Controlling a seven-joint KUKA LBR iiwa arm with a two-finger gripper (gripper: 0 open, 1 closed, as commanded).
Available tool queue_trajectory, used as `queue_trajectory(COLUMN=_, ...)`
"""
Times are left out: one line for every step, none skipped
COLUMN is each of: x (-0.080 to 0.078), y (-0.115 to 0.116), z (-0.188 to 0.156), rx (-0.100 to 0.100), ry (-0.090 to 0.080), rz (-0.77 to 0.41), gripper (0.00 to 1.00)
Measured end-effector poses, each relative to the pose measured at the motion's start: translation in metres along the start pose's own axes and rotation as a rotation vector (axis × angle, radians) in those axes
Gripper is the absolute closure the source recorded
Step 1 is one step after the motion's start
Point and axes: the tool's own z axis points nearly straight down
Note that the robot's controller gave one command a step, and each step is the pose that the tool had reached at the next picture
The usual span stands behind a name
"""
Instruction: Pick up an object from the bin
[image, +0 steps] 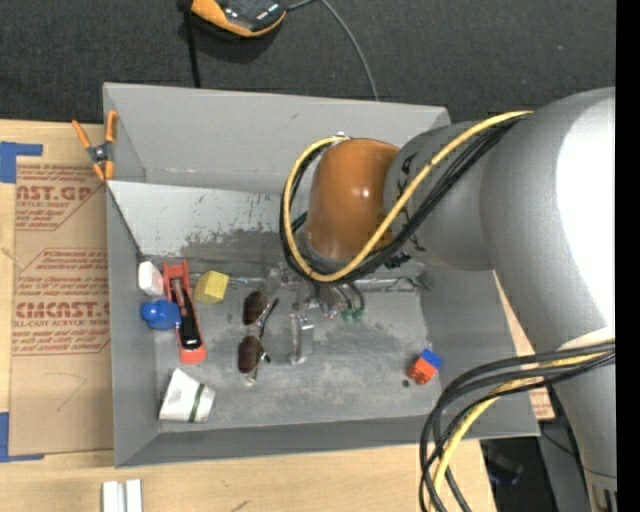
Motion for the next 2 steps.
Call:
queue_trajectory(x=-0.006, y=0.0, z=-0.005, rx=0.002, ry=-0.006, rz=0.005, gripper=0.0)
queue_trajectory(x=0.005, y=0.021, z=0.009, rx=0.001, ry=-0.003, rz=-0.149, gripper=0.0)
